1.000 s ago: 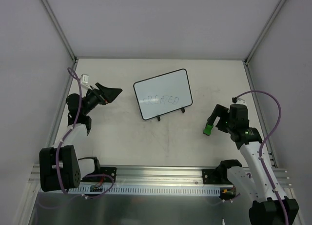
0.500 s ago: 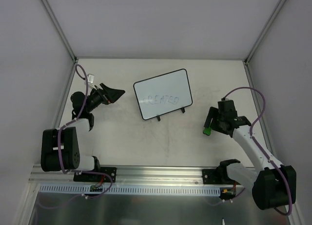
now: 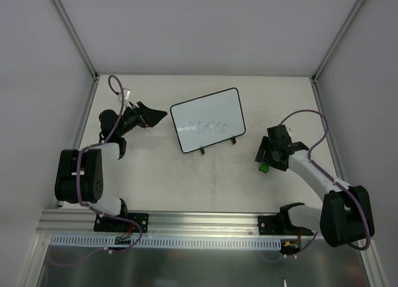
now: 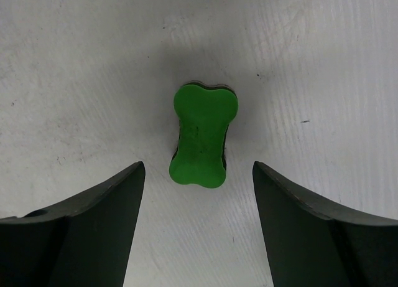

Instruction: Erase the whiteboard

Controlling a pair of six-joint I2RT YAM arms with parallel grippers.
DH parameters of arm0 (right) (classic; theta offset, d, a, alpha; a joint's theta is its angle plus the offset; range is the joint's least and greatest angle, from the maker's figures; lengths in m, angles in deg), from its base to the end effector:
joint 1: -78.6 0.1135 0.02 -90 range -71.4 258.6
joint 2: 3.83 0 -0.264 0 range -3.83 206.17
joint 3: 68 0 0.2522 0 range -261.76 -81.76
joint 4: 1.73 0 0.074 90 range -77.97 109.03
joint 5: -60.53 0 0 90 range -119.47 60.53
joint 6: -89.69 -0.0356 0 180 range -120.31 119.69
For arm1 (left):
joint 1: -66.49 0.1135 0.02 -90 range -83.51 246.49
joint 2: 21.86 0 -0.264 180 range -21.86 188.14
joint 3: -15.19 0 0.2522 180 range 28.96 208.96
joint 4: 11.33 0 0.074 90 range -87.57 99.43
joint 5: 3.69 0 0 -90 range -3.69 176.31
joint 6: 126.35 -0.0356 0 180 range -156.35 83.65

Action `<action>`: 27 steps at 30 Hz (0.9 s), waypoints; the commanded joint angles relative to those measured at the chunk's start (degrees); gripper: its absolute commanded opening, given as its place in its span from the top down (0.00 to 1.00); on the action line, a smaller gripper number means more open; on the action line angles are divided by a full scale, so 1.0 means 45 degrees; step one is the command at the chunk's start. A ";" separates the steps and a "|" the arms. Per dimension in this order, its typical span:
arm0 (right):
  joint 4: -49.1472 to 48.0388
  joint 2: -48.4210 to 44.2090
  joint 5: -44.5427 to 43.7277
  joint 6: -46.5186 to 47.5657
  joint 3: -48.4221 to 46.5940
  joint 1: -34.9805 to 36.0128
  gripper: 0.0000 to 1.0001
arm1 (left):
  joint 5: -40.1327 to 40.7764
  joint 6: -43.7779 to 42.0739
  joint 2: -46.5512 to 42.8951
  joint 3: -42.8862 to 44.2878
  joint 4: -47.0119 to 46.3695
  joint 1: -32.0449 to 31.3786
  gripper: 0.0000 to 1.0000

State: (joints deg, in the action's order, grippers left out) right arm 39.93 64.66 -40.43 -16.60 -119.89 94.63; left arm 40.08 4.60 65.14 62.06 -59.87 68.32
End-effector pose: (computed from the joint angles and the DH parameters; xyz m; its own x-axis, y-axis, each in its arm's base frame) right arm 0.2154 0.0549 0.1944 -0.8336 0.0470 -0.5503 0.0613 0.9981 -0.0076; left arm 0.2972 -0.0162 0.2290 -0.3431 -0.4646 -0.8164 0.6184 0.5425 -0.5686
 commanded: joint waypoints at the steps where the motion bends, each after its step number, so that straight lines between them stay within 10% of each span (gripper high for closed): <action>1: -0.0497 0.0482 -0.0513 -0.0481 -0.0628 0.0070 0.26 | -0.0038 -0.0662 0.0158 0.0398 -0.1232 -0.0073 0.01; 19: -0.1044 0.2417 -0.1021 -0.0734 -0.0980 0.0012 0.42 | -0.0115 -0.0096 0.0666 0.0066 -0.2443 -0.0093 0.01; 27: -0.1376 0.2358 -0.0709 -0.0891 -0.0550 -0.0008 0.73 | -0.0271 0.0021 0.1115 0.0144 -0.2678 -0.0210 0.01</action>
State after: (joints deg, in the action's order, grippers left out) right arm 34.94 75.48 -43.12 -19.55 -122.86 94.66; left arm 40.32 5.00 69.01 62.21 -66.51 68.16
